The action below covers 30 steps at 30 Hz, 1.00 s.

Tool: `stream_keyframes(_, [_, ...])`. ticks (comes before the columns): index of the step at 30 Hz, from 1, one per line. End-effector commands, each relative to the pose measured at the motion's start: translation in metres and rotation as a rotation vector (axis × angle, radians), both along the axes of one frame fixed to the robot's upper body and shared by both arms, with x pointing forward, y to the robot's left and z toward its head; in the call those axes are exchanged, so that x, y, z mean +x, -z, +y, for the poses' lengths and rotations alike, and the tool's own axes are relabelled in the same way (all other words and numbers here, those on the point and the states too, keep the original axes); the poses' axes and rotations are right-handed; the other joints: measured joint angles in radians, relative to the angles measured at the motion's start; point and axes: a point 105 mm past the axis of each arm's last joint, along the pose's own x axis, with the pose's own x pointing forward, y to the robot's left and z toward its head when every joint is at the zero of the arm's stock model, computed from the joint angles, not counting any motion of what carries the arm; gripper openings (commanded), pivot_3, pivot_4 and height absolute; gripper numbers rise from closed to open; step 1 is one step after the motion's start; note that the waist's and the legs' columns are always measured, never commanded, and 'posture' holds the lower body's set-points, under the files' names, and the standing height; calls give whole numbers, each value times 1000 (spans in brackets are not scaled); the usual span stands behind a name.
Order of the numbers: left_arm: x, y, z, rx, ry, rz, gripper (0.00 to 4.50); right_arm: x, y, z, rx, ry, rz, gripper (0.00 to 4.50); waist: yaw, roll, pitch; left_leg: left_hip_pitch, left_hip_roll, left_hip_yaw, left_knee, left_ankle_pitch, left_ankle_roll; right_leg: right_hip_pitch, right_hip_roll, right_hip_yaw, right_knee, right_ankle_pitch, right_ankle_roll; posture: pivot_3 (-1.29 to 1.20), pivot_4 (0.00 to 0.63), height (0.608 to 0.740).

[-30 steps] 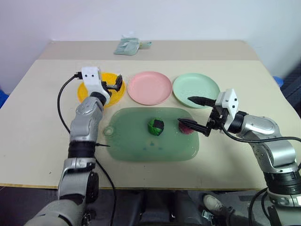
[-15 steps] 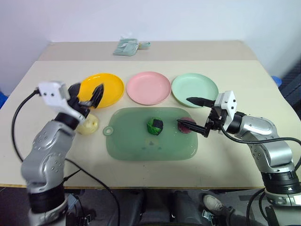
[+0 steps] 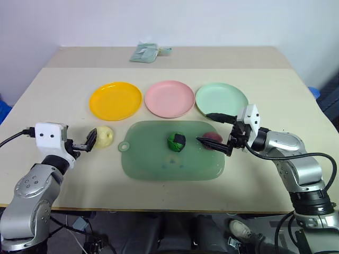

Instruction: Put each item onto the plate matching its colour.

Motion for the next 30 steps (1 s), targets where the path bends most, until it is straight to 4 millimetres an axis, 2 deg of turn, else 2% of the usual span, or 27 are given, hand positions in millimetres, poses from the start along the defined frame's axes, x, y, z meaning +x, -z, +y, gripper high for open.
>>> stream_keyframes(1, [7, -5, -12, 44, 17, -27, 4464, 0, -12, 4, 5, -11, -53, 4500, 1, 0, 0, 0, 0, 0, 0, 0, 0, 0, 0, 0, 0, 0, 0, 0, 150, 740])
stream_keyframes(5, [14, -1, -21, 63, 29, -20, 4464, -2, -15, 4, 3, -5, -56, 4500, -1, 0, 0, 0, 0, 0, 0, 0, 0, 0, 0, 0, 0, 0, 0, 0, 150, 740])
stream_keyframes(12, [21, 8, -25, 86, 29, 20, 4464, -4, -18, 3, 2, 8, -64, 4500, -1, 0, 0, 0, 0, 0, 0, 0, 0, -1, 0, 0, 0, 0, 0, 0, 150, 740])
stream_keyframes(19, [24, 21, -17, 165, -30, 76, 4464, -4, -20, 3, 7, 21, -66, 4500, -1, 0, 0, 0, 0, 0, 0, 0, 0, 0, 0, 0, 0, 0, 0, 0, 150, 740])
stream_keyframes(26, [29, 29, -19, 157, -35, 101, 4464, -3, -21, 2, 6, 27, -68, 4500, -2, 0, 0, 0, 0, 0, 0, 0, 0, -1, 0, 0, 0, 0, 0, 0, 150, 740])
stream_keyframes(30, [30, 30, -20, 148, -43, 98, 3362, -3, -22, 2, 7, 29, -70, 4500, -1, 0, 0, 0, 0, 0, 0, 0, 0, 0, 0, 0, 0, 0, 0, 0, 150, 740])
